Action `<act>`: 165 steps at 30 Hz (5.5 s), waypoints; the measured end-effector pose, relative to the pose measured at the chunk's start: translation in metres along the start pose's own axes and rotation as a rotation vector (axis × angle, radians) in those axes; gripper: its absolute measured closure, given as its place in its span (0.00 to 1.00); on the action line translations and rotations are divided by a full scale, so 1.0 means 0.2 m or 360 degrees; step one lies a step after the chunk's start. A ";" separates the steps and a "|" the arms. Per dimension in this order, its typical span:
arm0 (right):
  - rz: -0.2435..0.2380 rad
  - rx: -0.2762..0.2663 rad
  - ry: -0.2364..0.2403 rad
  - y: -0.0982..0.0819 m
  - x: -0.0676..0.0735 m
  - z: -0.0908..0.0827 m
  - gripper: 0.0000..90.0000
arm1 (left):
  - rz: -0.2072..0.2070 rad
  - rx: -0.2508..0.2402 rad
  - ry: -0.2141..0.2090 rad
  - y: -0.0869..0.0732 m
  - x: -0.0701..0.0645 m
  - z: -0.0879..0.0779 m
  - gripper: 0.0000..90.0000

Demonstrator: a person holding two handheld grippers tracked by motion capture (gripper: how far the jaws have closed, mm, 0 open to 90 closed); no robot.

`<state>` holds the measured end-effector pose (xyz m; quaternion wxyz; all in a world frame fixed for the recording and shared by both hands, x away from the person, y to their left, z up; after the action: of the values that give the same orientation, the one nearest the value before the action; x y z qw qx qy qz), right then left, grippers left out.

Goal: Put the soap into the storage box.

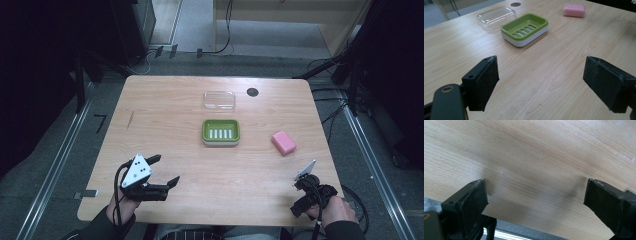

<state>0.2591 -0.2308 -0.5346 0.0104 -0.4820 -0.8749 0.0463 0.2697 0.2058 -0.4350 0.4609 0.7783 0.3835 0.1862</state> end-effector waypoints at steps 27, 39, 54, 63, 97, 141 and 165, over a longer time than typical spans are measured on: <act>-0.0082 -0.0057 -0.0064 0.12 0.00 -0.06 0.04 | 0.0000 0.0008 0.0025 -0.01 0.01 -0.02 0.16; -0.0089 -0.0099 -0.0079 0.19 -0.04 -0.08 0.04 | -0.0011 0.0014 0.0022 -0.01 0.01 -0.01 0.16; -0.0134 -0.0132 -0.0082 0.29 -0.05 -0.12 0.04 | -0.0020 0.0021 0.0044 -0.03 0.02 -0.03 0.16; -0.0139 -0.0143 -0.0084 0.35 -0.07 -0.14 0.04 | -0.0013 0.0017 0.0046 -0.03 0.02 -0.04 0.16; -0.0142 -0.0234 -0.0069 0.62 -0.25 -0.19 0.03 | -0.0019 0.0017 0.0049 -0.03 0.02 -0.04 0.16; -0.0229 -0.0252 0.0003 0.93 -0.39 -0.15 0.04 | -0.0025 0.0019 0.0049 -0.03 0.02 -0.04 0.16; -0.0244 -0.0249 0.0011 0.96 -0.40 -0.13 0.40 | -0.0027 0.0019 0.0051 -0.03 0.02 -0.04 0.16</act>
<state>0.4653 -0.1946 -0.5235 -0.0207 -0.4130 -0.9101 -0.0247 0.2638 0.2161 -0.4367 0.4516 0.7746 0.3987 0.1924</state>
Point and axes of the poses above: each handheld gripper's, and its own axes: z roughly forward along the jaws, y roughly out of its top, x roughly to its left, the point moved 6 cm from there along z, roughly forward along the jaws, and after that the axes turned 8 degrees about -z, right-handed, at the moved point
